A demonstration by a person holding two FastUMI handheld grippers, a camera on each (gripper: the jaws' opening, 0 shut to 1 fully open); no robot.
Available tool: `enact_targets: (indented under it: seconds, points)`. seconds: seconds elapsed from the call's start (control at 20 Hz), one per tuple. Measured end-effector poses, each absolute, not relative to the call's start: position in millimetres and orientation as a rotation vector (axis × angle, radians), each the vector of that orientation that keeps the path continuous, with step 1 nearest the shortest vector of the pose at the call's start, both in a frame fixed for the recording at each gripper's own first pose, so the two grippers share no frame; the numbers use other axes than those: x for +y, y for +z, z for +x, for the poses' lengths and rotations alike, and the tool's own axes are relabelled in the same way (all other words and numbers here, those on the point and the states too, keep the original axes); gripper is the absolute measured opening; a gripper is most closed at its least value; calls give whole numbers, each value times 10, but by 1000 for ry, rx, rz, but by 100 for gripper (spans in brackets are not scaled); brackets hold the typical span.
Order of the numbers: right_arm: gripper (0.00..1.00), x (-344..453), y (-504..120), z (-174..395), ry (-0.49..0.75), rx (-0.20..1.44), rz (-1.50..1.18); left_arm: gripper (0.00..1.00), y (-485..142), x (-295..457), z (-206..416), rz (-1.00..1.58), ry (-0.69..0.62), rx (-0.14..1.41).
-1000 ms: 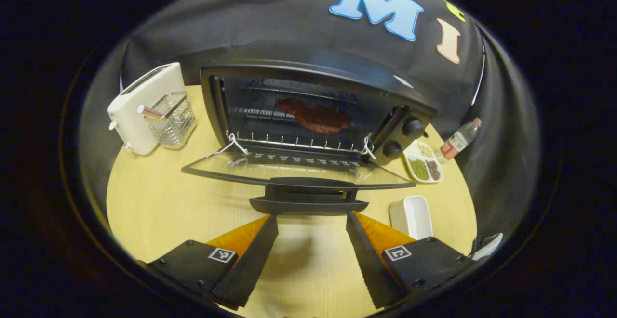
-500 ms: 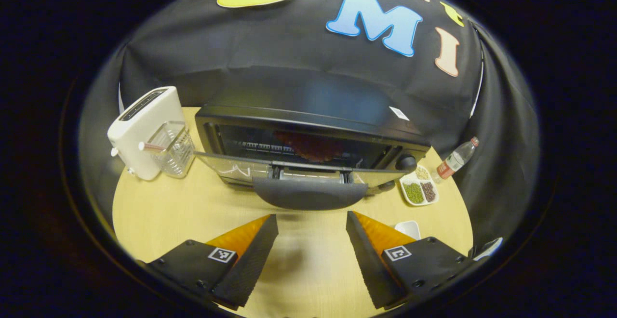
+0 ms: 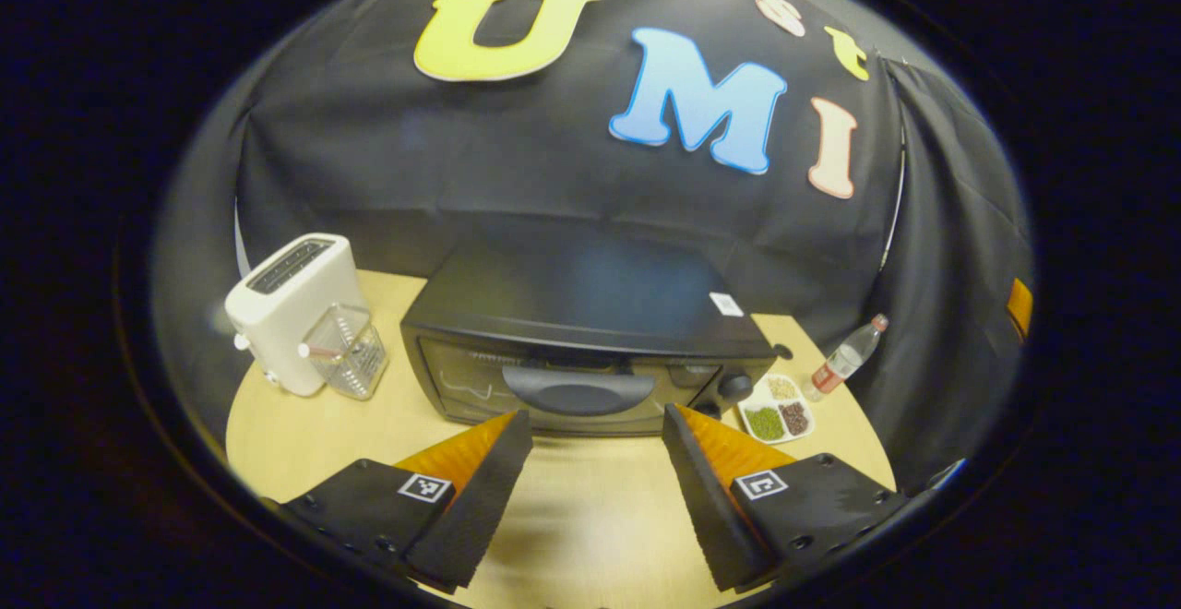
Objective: Open the electric oven with the left hand, put the food in, and close the electric oven.
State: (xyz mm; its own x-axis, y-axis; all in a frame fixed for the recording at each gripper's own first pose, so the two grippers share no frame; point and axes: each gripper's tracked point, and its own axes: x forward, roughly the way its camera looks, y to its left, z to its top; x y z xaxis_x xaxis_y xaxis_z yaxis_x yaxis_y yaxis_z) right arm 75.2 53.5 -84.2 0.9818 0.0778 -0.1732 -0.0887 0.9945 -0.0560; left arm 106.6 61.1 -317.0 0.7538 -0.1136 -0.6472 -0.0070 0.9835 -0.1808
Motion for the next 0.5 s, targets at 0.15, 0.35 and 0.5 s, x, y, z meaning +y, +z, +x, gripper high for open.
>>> enact_targets:
  seconds: [0.15,0.35,0.5]
  points:
    - [98,620,-816,771,109,167,-64,94,-2646,662,1038,-138,-36,584]
    - [98,740,-710,778,137,156,-50,95,-1926,744,878,-74,17,396]
    - [99,789,-592,752,139,159,-25,96,-1408,770,801,-37,45,286]
